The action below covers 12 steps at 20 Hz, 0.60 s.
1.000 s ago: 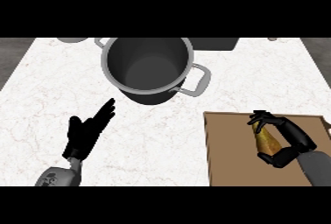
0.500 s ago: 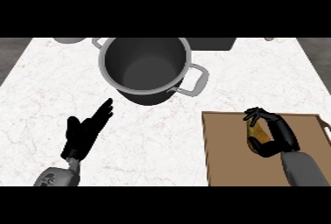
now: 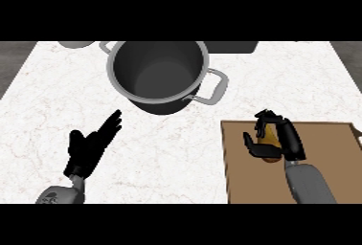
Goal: Pick the pear from the tray and place it in the pot
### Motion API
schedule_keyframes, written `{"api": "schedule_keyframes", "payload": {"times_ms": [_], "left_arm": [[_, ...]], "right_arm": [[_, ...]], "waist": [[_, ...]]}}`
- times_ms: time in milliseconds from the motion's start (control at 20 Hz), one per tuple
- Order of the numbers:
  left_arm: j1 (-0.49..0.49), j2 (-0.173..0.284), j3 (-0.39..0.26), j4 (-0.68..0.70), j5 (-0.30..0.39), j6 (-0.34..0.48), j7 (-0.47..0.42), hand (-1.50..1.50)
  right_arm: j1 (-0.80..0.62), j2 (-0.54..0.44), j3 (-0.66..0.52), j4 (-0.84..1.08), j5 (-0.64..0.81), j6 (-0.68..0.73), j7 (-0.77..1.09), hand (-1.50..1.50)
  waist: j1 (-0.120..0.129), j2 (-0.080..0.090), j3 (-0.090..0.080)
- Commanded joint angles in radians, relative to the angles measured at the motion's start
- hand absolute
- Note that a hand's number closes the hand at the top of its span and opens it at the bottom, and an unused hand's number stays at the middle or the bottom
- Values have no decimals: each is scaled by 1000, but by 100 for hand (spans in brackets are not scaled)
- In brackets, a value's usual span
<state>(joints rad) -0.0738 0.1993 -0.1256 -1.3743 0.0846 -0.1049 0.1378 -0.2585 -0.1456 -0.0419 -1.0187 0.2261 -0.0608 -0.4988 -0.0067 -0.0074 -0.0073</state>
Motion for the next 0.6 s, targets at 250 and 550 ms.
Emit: {"api": "schedule_keyframes", "payload": {"times_ms": [250,550], "left_arm": [[51,-19,-12,-34,-30,4,-10,0],[19,-15,23,-17,-19,-11,-6,0]], "right_arm": [[4,-15,110,-381,191,-129,326,150],[-93,30,215,-531,371,-126,627,150]], "waist": [[4,3,6],[8,5,6]]}}
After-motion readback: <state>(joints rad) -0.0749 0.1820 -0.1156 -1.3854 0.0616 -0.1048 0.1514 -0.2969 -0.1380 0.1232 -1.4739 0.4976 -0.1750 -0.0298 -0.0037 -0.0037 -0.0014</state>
